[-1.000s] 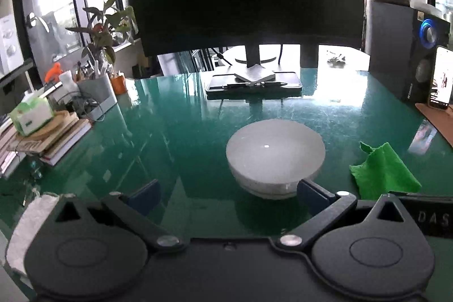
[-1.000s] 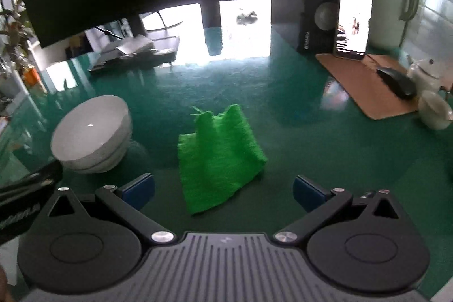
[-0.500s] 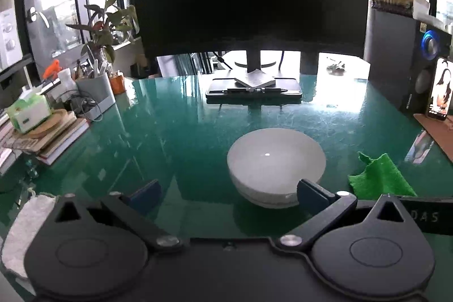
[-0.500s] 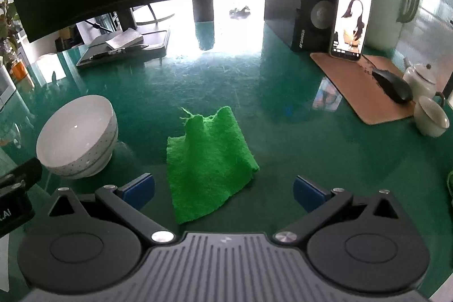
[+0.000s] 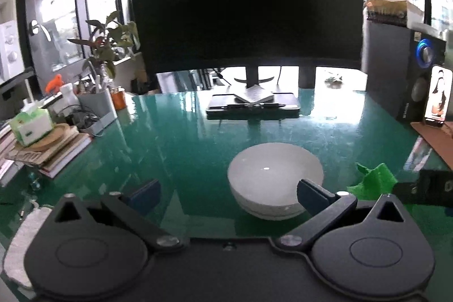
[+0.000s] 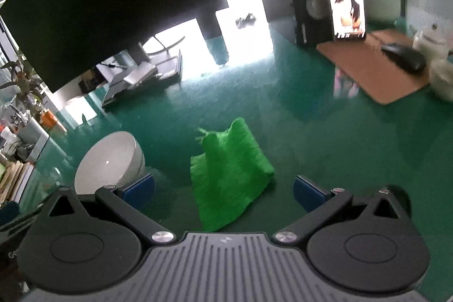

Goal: Clean bowl
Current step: 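Move the right tool toward the green cloth on the desk, then close the right gripper on the green cloth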

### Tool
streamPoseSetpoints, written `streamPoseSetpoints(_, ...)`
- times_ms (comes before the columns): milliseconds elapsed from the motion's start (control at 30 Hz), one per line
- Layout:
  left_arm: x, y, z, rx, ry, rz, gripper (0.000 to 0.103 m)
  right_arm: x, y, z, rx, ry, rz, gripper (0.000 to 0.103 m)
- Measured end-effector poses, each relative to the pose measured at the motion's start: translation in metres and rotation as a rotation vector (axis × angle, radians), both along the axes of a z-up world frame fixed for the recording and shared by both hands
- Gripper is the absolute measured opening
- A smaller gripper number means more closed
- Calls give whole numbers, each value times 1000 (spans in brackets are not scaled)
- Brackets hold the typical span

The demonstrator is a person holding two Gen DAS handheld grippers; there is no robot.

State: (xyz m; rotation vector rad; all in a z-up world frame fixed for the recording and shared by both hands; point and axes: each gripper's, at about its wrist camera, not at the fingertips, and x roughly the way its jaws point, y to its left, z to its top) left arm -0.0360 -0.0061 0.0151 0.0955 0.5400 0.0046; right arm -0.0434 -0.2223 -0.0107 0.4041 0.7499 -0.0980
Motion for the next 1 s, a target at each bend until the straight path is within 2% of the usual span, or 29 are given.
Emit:
streamPoseSetpoints(133,0,1,0,-30,-1,-48,103,0,-2,1,10,-40,13,103)
streamPoseSetpoints(233,2,3,1,-30,-18,-67,103,6,3,-2,-97,-59,66,103)
streamPoseSetpoints(333,12,2,0,31,-42,-44,103,14,7,-11,-200,-81,109,103)
streamPoseSetpoints(467,33,14,-4,8,-21,-2,103,20,3,-21,-232,-137,136,102)
streamPoseSetpoints(500,38,16,-5,5,-14,1,103,22,1,-23,-229,-146,148,95)
streamPoseSetpoints(533,41,18,-7,5,-13,-3,103,22,-1,-25,-218,-159,161,74)
streamPoseSetpoints(567,44,19,-8,6,-13,-7,102,23,-3,-26,-209,-165,169,59)
streamPoseSetpoints(600,47,21,-10,7,-13,-12,102,27,-5,-27,-196,-150,173,37)
streamPoseSetpoints(633,50,22,-11,4,-8,-20,102,32,-8,-31,-171,-123,179,32)
streamPoseSetpoints(733,61,27,-17,-35,49,-46,102,40,-9,-36,-156,-99,209,31)
streamPoseSetpoints(767,64,28,-19,-43,57,-50,102,41,-8,-38,-164,-98,218,32)
streamPoseSetpoints(800,66,29,-20,-50,65,-54,102,42,-5,-38,-178,-101,228,38)
streamPoseSetpoints(867,72,28,-24,-38,78,-64,102,46,0,-39,-186,-108,250,43)
streamPoseSetpoints(1000,85,24,-36,-41,104,-95,102,58,6,-44,-205,-93,281,44)
